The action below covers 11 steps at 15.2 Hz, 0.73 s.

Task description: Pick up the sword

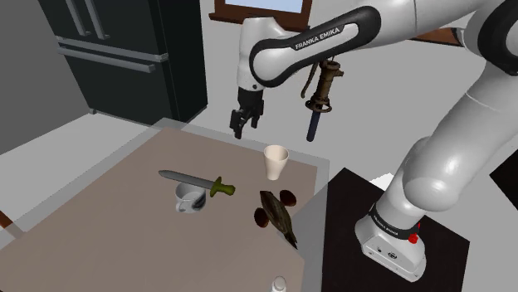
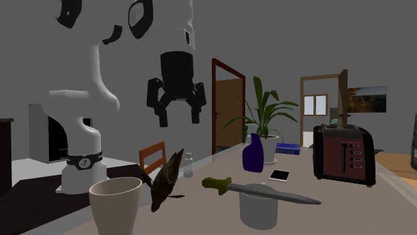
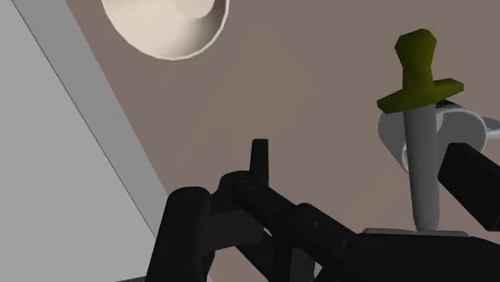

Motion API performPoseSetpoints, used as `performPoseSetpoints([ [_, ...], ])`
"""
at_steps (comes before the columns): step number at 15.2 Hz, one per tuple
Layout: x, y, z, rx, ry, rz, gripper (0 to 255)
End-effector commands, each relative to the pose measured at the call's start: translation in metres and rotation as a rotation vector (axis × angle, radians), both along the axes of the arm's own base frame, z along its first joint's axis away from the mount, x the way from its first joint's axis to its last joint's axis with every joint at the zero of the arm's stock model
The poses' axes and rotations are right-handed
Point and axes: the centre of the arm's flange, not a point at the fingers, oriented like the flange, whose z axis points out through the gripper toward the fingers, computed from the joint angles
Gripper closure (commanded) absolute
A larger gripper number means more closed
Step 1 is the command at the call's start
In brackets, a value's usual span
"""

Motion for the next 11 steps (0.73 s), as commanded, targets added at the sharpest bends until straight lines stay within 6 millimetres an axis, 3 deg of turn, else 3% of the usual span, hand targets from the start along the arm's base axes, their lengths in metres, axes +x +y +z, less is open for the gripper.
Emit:
performPoseSetpoints([
  [1,0.010,0.022,-0.018,-0.003,0.000,0.038,0],
  [11,0.054,0.125,-0.092,-0.026,0.003,0.222,0],
])
